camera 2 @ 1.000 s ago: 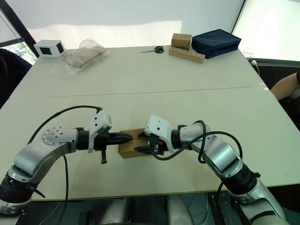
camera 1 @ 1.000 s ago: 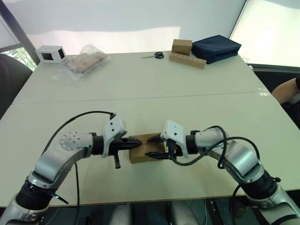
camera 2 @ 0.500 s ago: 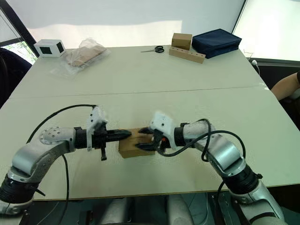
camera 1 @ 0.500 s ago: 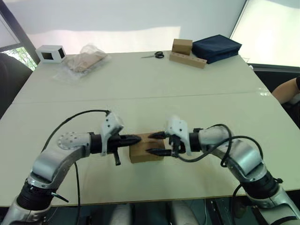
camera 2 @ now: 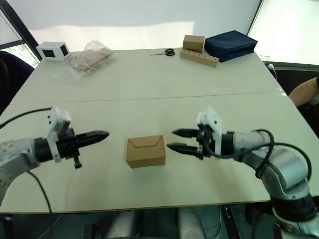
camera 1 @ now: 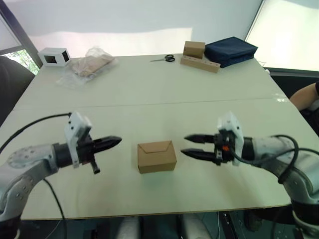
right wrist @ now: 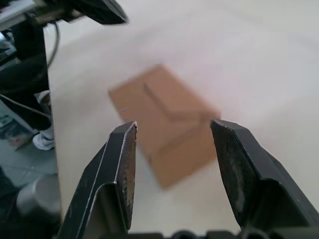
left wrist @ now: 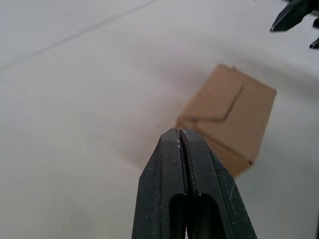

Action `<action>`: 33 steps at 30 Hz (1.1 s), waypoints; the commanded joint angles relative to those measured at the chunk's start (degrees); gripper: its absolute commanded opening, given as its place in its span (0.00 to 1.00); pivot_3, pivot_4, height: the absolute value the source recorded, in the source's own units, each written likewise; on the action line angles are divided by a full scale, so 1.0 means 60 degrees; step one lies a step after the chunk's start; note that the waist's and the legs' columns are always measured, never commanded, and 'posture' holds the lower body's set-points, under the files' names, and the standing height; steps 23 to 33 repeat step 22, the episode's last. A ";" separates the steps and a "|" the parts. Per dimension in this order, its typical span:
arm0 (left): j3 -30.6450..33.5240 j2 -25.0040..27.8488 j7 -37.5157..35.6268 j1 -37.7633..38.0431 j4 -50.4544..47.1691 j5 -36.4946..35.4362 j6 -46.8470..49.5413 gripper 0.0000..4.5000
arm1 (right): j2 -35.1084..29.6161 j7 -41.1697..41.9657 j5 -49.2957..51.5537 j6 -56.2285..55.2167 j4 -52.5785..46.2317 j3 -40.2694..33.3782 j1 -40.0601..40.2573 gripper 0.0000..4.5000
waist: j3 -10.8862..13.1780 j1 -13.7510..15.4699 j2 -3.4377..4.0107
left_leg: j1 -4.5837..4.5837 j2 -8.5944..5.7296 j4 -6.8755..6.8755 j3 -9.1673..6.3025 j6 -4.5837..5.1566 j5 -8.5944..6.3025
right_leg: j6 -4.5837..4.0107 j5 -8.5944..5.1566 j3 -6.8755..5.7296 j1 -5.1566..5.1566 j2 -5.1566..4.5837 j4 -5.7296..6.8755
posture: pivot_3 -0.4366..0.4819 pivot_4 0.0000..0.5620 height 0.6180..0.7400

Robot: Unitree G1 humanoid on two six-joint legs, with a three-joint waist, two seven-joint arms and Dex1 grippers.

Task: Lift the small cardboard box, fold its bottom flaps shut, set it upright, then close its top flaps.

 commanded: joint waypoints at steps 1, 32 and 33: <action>0.0474 -0.0030 -0.0222 0.1017 -0.0286 0.0123 -0.0352 0.00 | -0.0232 0.0033 0.0203 -0.0201 -0.0475 -0.0335 0.0467 0.53 | 0.0001 -0.0002 -0.0003 | 0.0000 0.0004 0.0001 -0.0002 -0.0002 0.0001 | 0.0000 0.0000 -0.0001 -0.0001 0.0006 0.0006 | 0.48 0.27 1.00; 0.0103 -0.0714 -0.0141 0.2630 -0.0396 0.0674 -0.1547 0.00 | -0.0952 0.0341 -0.1160 -0.1369 0.0408 0.0386 0.1112 0.53 | -0.0001 0.0224 -0.0005 | 0.0020 0.0006 0.0003 0.0007 -0.0001 0.0000 | -0.0003 0.0000 -0.0001 0.0028 0.0008 -0.0011 | 0.48 0.27 1.00; 0.0103 -0.0714 -0.0141 0.2630 -0.0396 0.0674 -0.1547 0.00 | -0.0952 0.0341 -0.1160 -0.1369 0.0408 0.0386 0.1112 0.53 | -0.0001 0.0224 -0.0005 | 0.0020 0.0006 0.0003 0.0007 -0.0001 0.0000 | -0.0003 0.0000 -0.0001 0.0028 0.0008 -0.0011 | 0.48 0.27 1.00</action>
